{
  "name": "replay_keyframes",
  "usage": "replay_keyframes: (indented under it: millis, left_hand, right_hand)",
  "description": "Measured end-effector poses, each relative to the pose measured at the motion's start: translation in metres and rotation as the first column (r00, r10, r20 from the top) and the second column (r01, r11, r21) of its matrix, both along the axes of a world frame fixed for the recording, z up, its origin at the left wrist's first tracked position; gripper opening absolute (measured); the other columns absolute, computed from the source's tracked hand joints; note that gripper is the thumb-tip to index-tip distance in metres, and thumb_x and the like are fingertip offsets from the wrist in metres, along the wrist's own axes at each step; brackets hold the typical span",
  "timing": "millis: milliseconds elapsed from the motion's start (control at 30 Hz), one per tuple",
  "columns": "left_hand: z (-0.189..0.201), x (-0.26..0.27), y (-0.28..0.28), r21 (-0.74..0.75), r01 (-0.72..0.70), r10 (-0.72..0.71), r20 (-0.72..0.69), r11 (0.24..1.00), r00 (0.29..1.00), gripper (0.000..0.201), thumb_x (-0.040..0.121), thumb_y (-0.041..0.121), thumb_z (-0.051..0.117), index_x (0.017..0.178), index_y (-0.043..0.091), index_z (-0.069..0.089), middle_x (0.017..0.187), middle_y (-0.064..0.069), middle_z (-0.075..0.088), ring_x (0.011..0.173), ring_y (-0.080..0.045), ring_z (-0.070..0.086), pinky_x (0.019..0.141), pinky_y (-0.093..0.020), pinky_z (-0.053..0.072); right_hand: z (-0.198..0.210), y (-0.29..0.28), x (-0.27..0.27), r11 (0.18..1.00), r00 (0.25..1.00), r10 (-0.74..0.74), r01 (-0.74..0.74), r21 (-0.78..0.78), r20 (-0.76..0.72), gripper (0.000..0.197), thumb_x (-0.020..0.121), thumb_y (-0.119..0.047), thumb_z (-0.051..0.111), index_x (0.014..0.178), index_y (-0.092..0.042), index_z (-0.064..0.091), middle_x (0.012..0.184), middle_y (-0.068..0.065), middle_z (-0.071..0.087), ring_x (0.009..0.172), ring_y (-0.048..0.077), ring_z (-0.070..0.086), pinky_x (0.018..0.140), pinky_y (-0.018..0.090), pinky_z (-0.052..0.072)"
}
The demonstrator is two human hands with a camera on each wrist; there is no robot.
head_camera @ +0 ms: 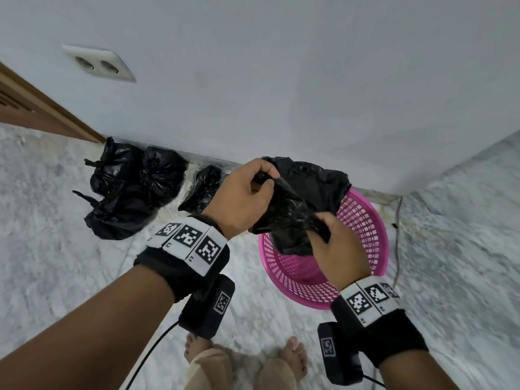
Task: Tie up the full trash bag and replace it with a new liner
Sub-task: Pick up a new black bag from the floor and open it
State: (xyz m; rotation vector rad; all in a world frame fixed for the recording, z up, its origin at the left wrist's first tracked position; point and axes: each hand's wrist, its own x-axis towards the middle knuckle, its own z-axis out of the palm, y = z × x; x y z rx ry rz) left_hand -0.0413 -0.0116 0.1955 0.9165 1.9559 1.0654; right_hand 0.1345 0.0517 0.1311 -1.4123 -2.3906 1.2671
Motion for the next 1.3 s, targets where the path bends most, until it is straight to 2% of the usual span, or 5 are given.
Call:
replay_keyframes:
  millis: [233, 433, 867, 1067, 1300]
  left_hand:
    - [-0.018, 0.009, -0.011, -0.164, 0.148, -0.189, -0.270, 0.975, 0.944, 0.069, 0.067, 0.041, 0.079, 0.124, 0.026, 0.044, 0.120, -0.004, 0.040, 0.110, -0.020, 0.050, 0.103, -0.032, 0.044]
    - [-0.028, 0.017, -0.023, -0.243, 0.165, -0.243, -0.342, 0.956, 0.908, 0.096, 0.057, 0.054, 0.079, 0.137, 0.032, 0.030, 0.126, -0.007, 0.025, 0.126, -0.030, 0.030, 0.108, -0.048, 0.038]
    - [-0.030, 0.003, -0.024, -0.193, 0.067, -0.143, -0.410, 0.979, 0.901, 0.047, 0.083, 0.005, 0.046, 0.124, 0.023, 0.059, 0.117, -0.011, 0.043, 0.107, -0.029, 0.054, 0.098, -0.041, 0.045]
    - [-0.030, -0.002, -0.015, -0.251, 0.070, -0.173, -0.415, 0.965, 0.893, 0.042, 0.081, 0.004, 0.051, 0.118, 0.021, 0.063, 0.114, -0.010, 0.044, 0.101, -0.027, 0.053, 0.094, -0.040, 0.048]
    - [-0.032, 0.004, -0.008, -0.232, 0.114, -0.205, -0.420, 0.966, 0.884, 0.025, 0.082, 0.017, 0.059, 0.105, 0.012, 0.067, 0.104, -0.006, 0.055, 0.095, -0.024, 0.057, 0.088, -0.034, 0.047]
  right_hand:
    - [0.033, 0.019, 0.012, 0.990, 0.999, -0.039, 0.041, 0.135, -0.012, 0.024, 0.088, -0.023, 0.058, 0.110, -0.027, 0.065, 0.093, -0.013, 0.064, 0.084, 0.004, 0.056, 0.064, 0.006, 0.035]
    - [0.050, 0.010, 0.010, 0.991, 0.996, -0.011, 0.024, 0.135, -0.090, 0.022, 0.088, -0.020, 0.059, 0.108, -0.023, 0.066, 0.102, -0.008, 0.070, 0.094, 0.007, 0.062, 0.079, 0.019, 0.043]
    - [0.038, 0.007, 0.027, 0.989, 0.991, 0.084, -0.096, 0.114, 0.107, 0.024, 0.088, -0.032, 0.061, 0.112, -0.031, 0.060, 0.097, -0.015, 0.063, 0.094, 0.008, 0.061, 0.068, 0.022, 0.044]
    - [0.033, 0.020, 0.047, 0.975, 0.929, -0.010, -0.073, 0.208, 0.370, 0.021, 0.087, -0.042, 0.058, 0.103, -0.030, 0.065, 0.097, -0.004, 0.071, 0.091, 0.023, 0.066, 0.079, 0.034, 0.052]
    - [0.029, 0.020, 0.045, 0.966, 0.936, -0.068, -0.025, 0.257, 0.346, 0.029, 0.087, -0.047, 0.053, 0.088, -0.021, 0.066, 0.080, 0.000, 0.069, 0.081, 0.025, 0.064, 0.073, 0.034, 0.050]
